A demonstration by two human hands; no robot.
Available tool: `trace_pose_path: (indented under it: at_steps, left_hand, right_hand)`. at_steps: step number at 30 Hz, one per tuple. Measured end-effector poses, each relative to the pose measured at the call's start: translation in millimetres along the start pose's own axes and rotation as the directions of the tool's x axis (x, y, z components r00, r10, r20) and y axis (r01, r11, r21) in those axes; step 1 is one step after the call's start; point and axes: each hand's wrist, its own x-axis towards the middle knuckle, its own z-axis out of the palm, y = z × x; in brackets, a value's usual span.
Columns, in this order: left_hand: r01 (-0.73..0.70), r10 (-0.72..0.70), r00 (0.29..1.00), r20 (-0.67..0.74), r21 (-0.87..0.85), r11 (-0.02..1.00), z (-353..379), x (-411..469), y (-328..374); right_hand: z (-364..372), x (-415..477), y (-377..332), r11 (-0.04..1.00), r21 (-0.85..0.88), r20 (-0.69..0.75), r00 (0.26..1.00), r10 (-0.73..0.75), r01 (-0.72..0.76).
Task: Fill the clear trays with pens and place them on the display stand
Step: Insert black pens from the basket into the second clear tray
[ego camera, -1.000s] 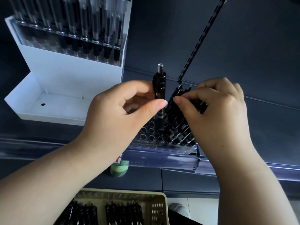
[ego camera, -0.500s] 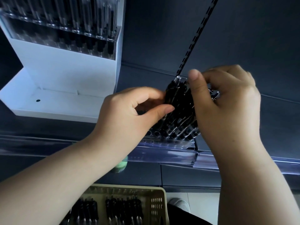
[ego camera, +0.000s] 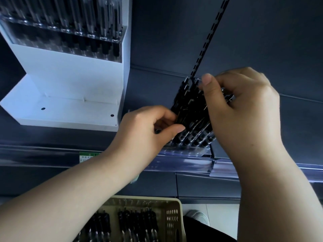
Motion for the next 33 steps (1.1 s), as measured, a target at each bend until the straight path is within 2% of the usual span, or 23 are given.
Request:
trace_pose_path:
  at_steps: [5,11,14,16,18,20,22,27,30,33]
  left_hand:
    - [0.022,-0.023,1.000,0.019,0.030,0.999,-1.5,-1.1,2.0]
    - [0.039,-0.042,0.997,0.058,0.055,0.998,-13.2,-6.5,-2.5]
    - [-0.048,0.043,0.998,0.039,0.138,0.989,-27.2,-20.6,-3.3]
    - [-0.163,0.151,0.986,0.066,0.264,0.951,-37.2,-31.3,-3.1]
    - [-0.336,0.291,0.942,0.170,0.431,0.837,-46.5,-42.8,-1.9]
    - [-0.412,0.335,0.911,0.241,0.517,0.750,-54.2,-56.2,-2.5]
    - [-0.394,0.290,0.918,0.271,0.542,0.742,-59.7,-72.9,-6.4]
    - [-0.286,0.021,0.924,0.381,0.656,0.699,-59.2,-125.5,-24.8]
    - [-0.253,-0.106,0.916,0.387,0.761,0.597,-55.2,-154.3,-32.6]
    - [-0.134,-0.342,0.853,0.395,0.799,0.587,-52.7,-180.0,-51.5]
  right_hand:
    - [-1.4,0.3,-1.4,1.000,0.020,0.017,1.000,-0.014,0.014]
    - [-4.8,-8.3,-11.3,0.994,0.039,-0.017,0.995,-0.099,0.100]
    - [-9.9,-24.8,-21.0,0.987,0.030,-0.034,0.987,-0.159,0.160]
    - [-11.5,-39.0,-25.7,0.977,0.036,-0.021,0.978,-0.207,0.208]
    - [-11.7,-57.0,-31.6,0.971,0.054,0.021,0.972,-0.236,0.235]
    - [-8.9,-78.6,-37.1,0.970,0.065,0.087,0.967,-0.238,0.233]
    - [-4.8,-103.0,-41.0,0.975,0.073,0.166,0.961,-0.220,0.211]
    - [12.4,-160.4,-43.3,0.992,0.086,0.399,0.909,-0.118,0.091]
    - [30.2,-187.4,-41.3,1.000,-0.015,0.594,0.804,-0.002,0.013]
    - [46.0,-213.1,-37.0,0.986,-0.157,0.753,0.640,0.154,-0.052]
